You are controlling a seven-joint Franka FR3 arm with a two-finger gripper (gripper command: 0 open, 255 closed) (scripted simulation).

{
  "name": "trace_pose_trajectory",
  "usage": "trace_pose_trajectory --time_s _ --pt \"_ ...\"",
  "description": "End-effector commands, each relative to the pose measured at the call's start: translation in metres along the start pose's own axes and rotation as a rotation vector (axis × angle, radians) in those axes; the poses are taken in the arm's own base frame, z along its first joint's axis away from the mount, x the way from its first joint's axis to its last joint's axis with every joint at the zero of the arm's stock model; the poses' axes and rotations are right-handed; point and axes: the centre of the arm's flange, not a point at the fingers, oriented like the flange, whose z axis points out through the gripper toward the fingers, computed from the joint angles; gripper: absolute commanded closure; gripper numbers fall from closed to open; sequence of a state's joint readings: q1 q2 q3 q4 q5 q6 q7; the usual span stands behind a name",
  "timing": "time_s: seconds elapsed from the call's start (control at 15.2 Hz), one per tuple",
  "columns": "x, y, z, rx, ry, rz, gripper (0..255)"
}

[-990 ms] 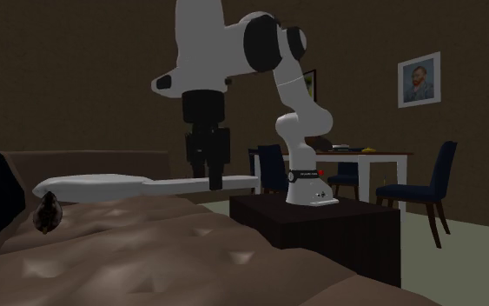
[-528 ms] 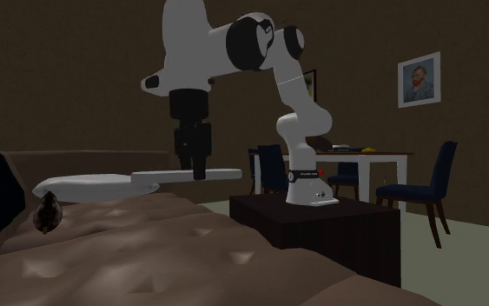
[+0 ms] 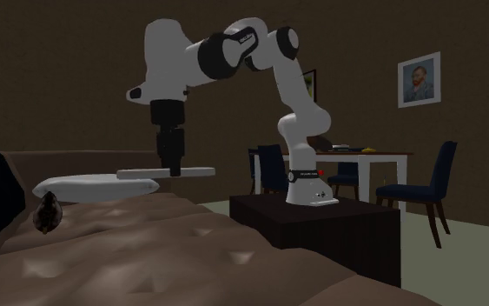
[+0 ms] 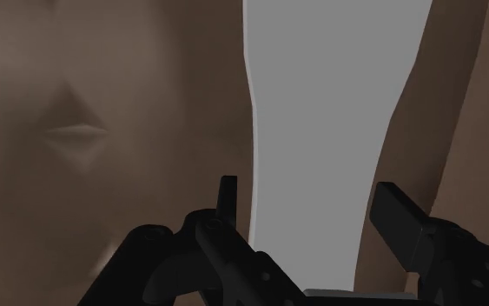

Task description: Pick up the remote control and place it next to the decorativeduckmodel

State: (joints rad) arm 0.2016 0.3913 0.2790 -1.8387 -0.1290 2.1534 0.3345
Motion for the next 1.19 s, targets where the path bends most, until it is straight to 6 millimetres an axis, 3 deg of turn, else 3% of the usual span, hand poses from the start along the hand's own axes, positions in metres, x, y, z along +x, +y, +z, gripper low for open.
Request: trace_pose_trajectory --time_s 0.0,1.12 --pt "0.004 0.026 -0.001 0.000 0.000 -0.001 255" --pt "0.040 0.248 0.000 0.000 0.000 -0.001 255"
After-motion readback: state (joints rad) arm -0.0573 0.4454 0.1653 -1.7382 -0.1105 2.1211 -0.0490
